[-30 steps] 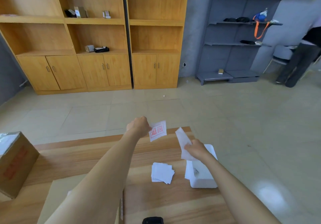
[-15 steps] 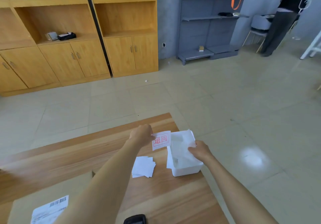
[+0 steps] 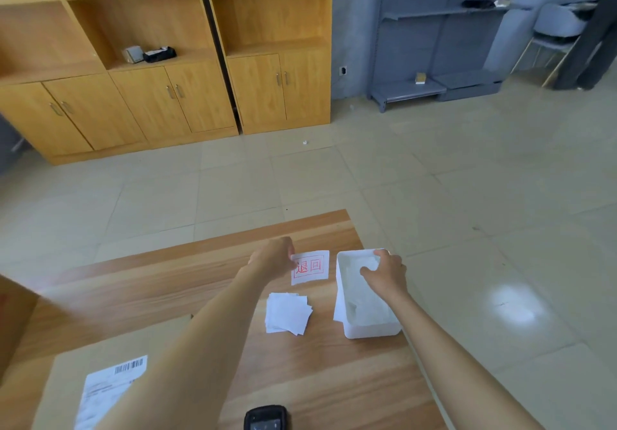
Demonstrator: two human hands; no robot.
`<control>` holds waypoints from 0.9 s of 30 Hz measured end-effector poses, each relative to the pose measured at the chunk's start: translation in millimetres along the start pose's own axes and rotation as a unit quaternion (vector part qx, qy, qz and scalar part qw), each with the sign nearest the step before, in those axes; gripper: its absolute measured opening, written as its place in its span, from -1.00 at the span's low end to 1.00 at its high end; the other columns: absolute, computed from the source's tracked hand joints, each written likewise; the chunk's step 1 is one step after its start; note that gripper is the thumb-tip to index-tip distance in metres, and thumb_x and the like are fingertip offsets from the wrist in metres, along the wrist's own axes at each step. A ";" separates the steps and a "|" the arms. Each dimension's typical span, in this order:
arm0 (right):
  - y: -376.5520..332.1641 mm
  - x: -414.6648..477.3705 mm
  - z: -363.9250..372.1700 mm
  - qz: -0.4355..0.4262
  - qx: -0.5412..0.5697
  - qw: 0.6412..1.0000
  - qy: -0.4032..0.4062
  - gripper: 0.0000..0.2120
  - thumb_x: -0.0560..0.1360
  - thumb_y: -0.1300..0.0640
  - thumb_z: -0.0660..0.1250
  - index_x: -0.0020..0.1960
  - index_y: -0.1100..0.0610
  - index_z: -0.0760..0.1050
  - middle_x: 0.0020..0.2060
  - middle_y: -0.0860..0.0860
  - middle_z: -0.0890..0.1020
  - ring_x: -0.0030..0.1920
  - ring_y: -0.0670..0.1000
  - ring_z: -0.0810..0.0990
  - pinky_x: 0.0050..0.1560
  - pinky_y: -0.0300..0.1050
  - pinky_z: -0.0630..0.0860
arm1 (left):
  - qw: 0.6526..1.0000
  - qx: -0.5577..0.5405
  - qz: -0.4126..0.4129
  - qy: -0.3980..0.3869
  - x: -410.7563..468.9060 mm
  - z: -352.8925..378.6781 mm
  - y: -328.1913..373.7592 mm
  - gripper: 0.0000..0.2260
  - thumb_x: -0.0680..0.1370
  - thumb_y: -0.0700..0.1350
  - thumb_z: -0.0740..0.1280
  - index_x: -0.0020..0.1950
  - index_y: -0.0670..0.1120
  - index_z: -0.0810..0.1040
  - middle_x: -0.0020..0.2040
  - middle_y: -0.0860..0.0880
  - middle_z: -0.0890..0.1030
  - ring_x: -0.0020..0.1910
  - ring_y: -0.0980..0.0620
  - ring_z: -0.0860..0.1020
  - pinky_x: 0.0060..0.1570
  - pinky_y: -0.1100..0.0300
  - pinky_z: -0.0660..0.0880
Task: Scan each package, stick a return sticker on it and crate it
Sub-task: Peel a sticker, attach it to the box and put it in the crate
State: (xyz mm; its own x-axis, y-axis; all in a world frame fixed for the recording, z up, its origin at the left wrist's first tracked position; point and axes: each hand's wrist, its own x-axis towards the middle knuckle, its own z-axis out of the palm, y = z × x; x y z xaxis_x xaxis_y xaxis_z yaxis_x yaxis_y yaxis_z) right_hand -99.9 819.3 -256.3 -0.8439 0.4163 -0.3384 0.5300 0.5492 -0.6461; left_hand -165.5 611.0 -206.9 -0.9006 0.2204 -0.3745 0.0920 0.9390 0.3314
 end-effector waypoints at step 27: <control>-107.0 -146.7 153.8 -0.099 0.184 0.947 -0.242 -0.92 0.47 0.27 0.39 -0.16 0.13 0.52 -0.15 0.06 0.62 -0.24 -0.05 0.58 -0.05 -0.21 0.51 | 0.972 -0.198 -0.110 0.059 -156.9 15.0 -184.3 -0.66 0.55 -0.25 0.26 0.28 -0.12 0.25 -0.03 -0.17 0.62 -0.23 -0.12 0.58 -0.19 0.10 0.49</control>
State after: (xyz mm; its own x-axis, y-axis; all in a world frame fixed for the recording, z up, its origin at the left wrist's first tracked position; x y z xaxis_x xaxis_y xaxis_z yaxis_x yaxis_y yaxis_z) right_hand -45.7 588.0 -242.8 -0.9101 -0.0989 -0.4025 0.3677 0.2551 -0.8942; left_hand -34.8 407.3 -222.3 -0.9247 -0.0288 -0.3796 -0.2585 0.7795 0.5706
